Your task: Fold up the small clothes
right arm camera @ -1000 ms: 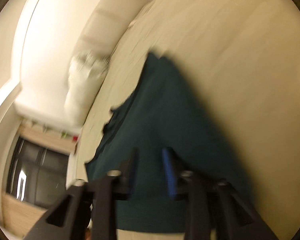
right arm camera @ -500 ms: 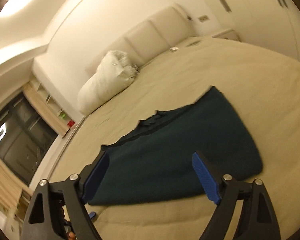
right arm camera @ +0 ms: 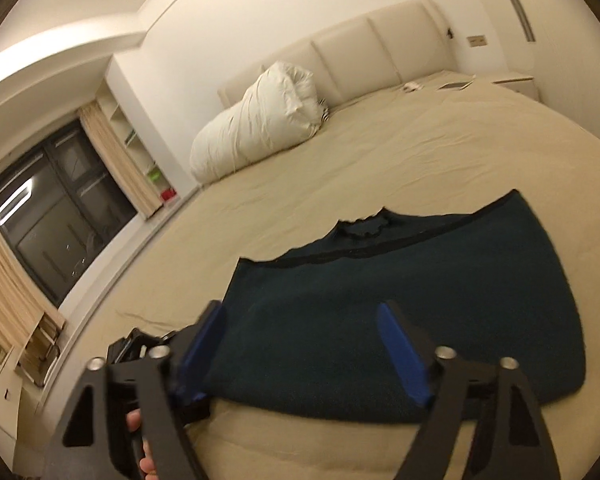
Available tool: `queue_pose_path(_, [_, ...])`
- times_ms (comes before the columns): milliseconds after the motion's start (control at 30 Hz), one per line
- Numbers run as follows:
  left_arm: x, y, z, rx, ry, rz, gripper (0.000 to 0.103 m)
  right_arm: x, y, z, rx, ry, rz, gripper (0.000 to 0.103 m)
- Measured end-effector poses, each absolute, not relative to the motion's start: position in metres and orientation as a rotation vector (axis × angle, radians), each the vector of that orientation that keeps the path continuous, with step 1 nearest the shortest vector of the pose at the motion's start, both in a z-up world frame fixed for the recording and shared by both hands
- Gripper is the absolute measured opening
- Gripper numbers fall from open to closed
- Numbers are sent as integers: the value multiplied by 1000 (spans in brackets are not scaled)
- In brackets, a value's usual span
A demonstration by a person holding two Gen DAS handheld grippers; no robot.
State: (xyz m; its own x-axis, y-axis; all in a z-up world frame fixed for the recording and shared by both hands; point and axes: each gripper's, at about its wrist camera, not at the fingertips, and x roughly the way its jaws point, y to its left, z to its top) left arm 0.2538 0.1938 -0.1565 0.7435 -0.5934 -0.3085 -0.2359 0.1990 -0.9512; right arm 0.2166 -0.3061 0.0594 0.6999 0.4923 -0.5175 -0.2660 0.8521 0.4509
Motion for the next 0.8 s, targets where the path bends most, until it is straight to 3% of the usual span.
queue_pose_path(67, [261,192,-160,-1382,754,-277,55,235,-304,50,377,725,452,62])
queue_pose_path(100, [265,189,-162,-1364,765,-277,50,244,-303,43,391,753,460,54])
queue_pose_path(167, [271,182,-167,-1334,783,-278,35,267,-301,23,432,840,473,50])
queue_pose_path(333, [280,182,-169,-1286,789,-268,21,309,-300,-32,495,1065,442,49])
queue_pose_path(567, [315,148,-95,-973,752,-269,15,315,-322,-56,634,1124,516,48])
queue_pose_path(733, [356,19,-12,-451,751,-459,15,328,-368,-50,901,1101,621,72])
queue_pose_path(800, [357,-37,-11,-254,767,-534,15,338,-396,-45,990,1052,631,80])
